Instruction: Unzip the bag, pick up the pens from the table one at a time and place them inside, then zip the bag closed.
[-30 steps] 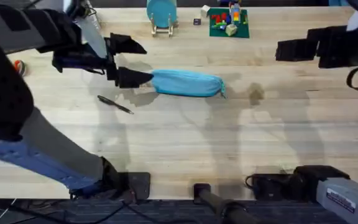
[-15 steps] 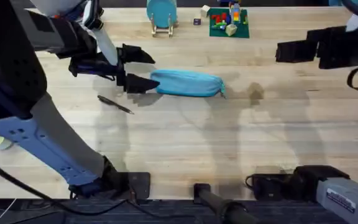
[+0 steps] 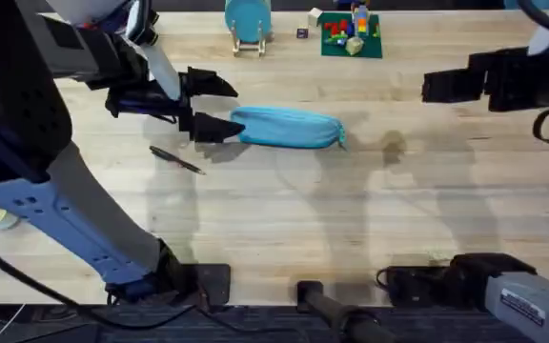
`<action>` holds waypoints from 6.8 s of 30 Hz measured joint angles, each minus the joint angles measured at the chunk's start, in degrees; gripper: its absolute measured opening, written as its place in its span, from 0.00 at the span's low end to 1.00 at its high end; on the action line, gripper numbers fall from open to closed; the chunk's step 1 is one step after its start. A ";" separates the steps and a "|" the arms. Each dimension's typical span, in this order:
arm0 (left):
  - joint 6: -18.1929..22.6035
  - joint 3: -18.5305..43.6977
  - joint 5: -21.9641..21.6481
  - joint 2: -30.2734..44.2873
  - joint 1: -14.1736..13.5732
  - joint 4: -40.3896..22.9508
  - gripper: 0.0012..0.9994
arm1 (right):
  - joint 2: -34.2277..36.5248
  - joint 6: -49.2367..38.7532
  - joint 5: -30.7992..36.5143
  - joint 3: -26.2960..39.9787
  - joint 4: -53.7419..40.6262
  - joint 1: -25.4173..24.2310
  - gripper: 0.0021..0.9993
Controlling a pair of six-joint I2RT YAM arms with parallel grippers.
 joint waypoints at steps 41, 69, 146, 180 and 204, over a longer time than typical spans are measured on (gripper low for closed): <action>0.39 0.00 0.61 -0.01 -0.28 -0.26 0.04 | 3.20 -1.81 -8.32 0.13 -0.45 0.00 1.00; 0.39 0.00 0.61 -0.01 -0.28 -0.24 0.04 | 18.91 -24.98 -30.37 0.17 -4.78 0.04 1.00; 0.39 0.00 0.61 -0.01 -0.28 -0.26 0.04 | 36.99 -36.44 -30.67 0.31 3.13 3.39 1.00; 0.39 0.00 0.61 -0.01 -0.28 -0.24 0.04 | 38.15 -35.76 -30.67 0.31 12.05 9.75 0.96; 0.39 0.00 0.61 -0.01 -0.28 -0.24 0.04 | 39.99 -32.31 -30.56 0.35 12.12 9.75 0.06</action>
